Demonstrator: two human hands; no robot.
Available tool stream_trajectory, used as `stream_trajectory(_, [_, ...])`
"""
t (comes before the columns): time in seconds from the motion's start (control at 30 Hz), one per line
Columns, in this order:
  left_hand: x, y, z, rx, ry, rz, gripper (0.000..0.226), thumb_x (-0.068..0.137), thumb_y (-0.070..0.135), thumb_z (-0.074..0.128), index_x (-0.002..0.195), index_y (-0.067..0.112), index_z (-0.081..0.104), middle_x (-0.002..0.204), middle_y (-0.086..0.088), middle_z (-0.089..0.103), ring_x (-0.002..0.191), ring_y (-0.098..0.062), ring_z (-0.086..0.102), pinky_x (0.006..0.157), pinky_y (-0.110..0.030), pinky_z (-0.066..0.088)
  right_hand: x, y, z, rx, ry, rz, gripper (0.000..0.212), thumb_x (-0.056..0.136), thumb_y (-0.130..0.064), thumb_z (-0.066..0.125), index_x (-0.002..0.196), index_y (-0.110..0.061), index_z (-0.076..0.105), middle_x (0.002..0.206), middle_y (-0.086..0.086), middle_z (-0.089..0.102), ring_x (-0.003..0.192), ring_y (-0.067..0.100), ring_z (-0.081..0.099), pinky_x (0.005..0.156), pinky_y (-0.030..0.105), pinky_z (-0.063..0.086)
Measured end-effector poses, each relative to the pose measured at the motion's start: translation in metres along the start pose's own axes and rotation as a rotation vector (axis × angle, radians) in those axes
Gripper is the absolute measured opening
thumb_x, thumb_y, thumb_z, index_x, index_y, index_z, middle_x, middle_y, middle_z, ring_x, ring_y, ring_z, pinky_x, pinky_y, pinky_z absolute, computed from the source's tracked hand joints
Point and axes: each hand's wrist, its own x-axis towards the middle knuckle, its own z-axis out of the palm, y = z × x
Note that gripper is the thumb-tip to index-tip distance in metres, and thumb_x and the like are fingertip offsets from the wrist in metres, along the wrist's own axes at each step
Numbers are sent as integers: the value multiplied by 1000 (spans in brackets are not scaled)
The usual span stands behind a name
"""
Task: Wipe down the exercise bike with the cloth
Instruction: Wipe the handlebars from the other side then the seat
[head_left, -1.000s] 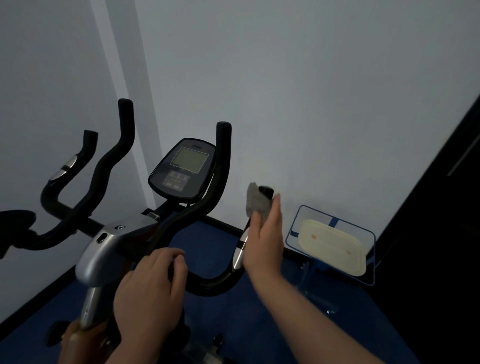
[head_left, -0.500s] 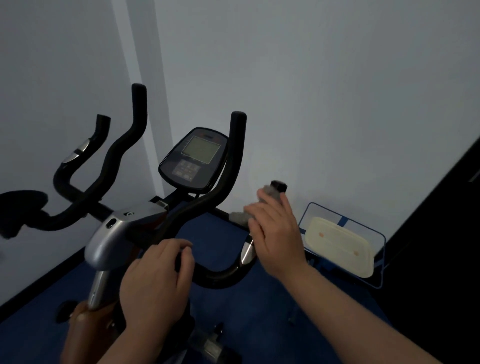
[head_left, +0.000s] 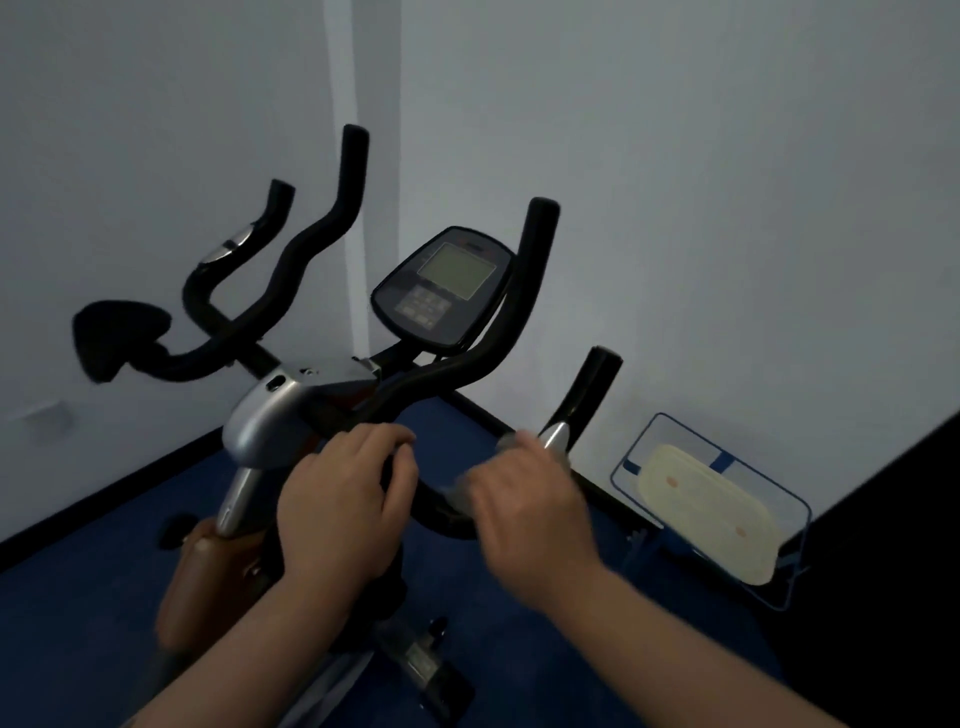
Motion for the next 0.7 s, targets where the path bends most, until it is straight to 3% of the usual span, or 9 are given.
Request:
stream_trajectory(0.13, [-3, 0, -1, -16, 22, 31, 30, 91, 31, 43, 103, 19, 68, 95, 6, 69, 76, -14, 63, 64, -29, 44, 10, -4, -14, 104, -174, -81, 19, 90, -19, 49, 101, -16, 65, 84, -2, 65, 71, 20, 57, 80, 32, 46])
stream_trajectory(0.27, [-26, -12, -6, 50, 131, 9, 26, 91, 26, 44, 99, 21, 68, 95, 7, 67, 88, -11, 57, 78, -21, 31, 14, 28, -38, 76, -287, -219, 24, 95, -29, 48, 100, -23, 70, 94, -10, 66, 87, 11, 61, 98, 34, 40])
stream_trajectory(0.33, [-33, -15, -8, 34, 198, -116, 25, 90, 26, 43, 99, 23, 66, 96, 8, 65, 92, -9, 53, 79, -20, 27, 13, 18, -36, 72, -304, -216, 32, 96, -31, 45, 113, -23, 71, 89, -9, 67, 81, 12, 61, 87, 33, 46])
stream_trajectory(0.4, [-33, -17, -7, 9, 224, -188, 25, 89, 25, 43, 101, 23, 65, 98, 7, 64, 94, -8, 52, 79, -18, 26, 14, -6, -20, -22, -336, -238, 41, 97, -32, 39, 130, -21, 61, 83, -6, 67, 69, 15, 60, 69, 31, 47])
stream_trajectory(0.5, [-34, -17, -5, -4, 233, -205, 25, 90, 25, 42, 103, 22, 64, 102, 8, 64, 95, -6, 50, 80, -16, 27, 28, -29, 1, -52, -401, -113, 48, 102, -37, 32, 148, -23, 28, 94, -5, 64, 69, 20, 59, 60, 31, 34])
stream_trajectory(0.57, [-36, -17, -5, -23, 254, -212, 24, 91, 25, 42, 101, 22, 64, 100, 9, 63, 93, -5, 50, 80, -15, 28, 40, -23, 5, 108, -460, 8, 38, 101, -40, 33, 137, -29, 28, 86, -11, 54, 68, 18, 53, 60, 32, 32])
stream_trajectory(0.63, [-35, -17, -5, -39, 270, -211, 24, 91, 25, 43, 100, 21, 64, 98, 8, 63, 91, -4, 51, 79, -16, 30, 44, -16, -2, 217, -479, -27, 23, 98, -45, 40, 117, -32, 36, 91, -15, 51, 71, 12, 51, 61, 31, 34])
stream_trajectory(0.7, [-34, -18, -5, -50, 273, -211, 23, 91, 25, 43, 99, 22, 64, 97, 10, 63, 89, -3, 50, 79, -16, 32, 38, -7, -14, 221, -462, -119, 22, 93, -53, 42, 105, -34, 40, 93, -19, 50, 76, 3, 46, 67, 23, 33])
